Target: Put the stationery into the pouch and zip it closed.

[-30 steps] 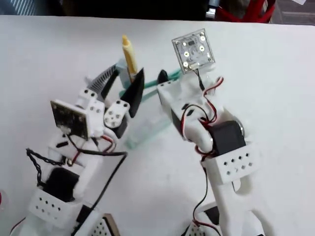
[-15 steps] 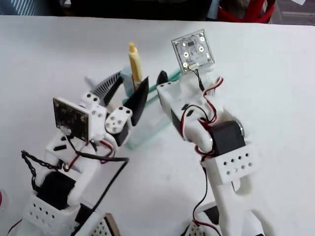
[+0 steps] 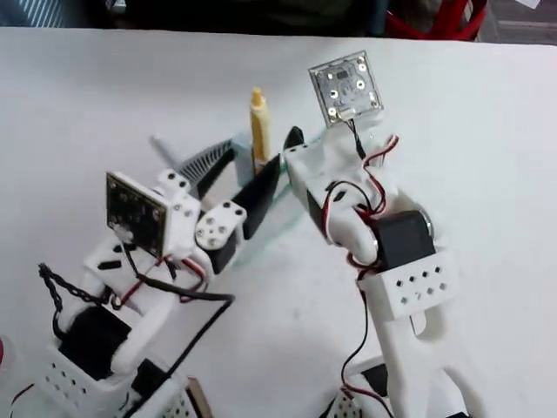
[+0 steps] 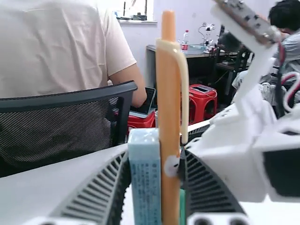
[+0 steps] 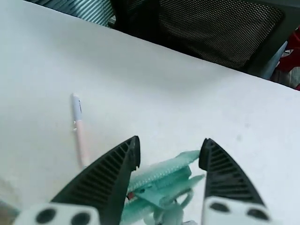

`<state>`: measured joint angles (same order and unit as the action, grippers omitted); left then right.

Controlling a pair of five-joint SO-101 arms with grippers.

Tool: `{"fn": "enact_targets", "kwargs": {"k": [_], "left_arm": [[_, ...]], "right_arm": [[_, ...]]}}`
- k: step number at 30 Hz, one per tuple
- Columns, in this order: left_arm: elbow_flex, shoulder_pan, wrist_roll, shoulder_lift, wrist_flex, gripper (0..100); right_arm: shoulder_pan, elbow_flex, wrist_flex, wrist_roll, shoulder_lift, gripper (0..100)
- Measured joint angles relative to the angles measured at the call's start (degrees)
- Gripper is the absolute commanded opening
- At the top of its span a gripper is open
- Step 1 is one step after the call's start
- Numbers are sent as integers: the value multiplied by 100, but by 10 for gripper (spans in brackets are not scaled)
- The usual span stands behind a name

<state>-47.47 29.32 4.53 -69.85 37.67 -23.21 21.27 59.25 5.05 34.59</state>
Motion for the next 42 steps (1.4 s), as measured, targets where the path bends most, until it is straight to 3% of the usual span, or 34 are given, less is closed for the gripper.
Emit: {"fn": "enact_targets", "kwargs": {"k": [10, 16, 18, 23, 34, 42], "left_arm": [[-123, 167, 9, -18, 0, 123], [-132, -413, 334, -44, 220, 295], [-237, -580, 686, 26, 475, 293], [-273, -712, 607, -9, 818, 294], [-273, -1530, 580, -26, 659, 298], [-273, -1521, -26, -70, 519, 296]], "right_arm": [[9, 44, 9, 0, -9, 198], [0, 44, 9, 0, -9, 200], [0, 44, 9, 0, -9, 200], [9, 44, 9, 0, -18, 200], [-9, 0, 9, -9, -18, 200], [185, 88, -176, -9, -18, 199]]}}
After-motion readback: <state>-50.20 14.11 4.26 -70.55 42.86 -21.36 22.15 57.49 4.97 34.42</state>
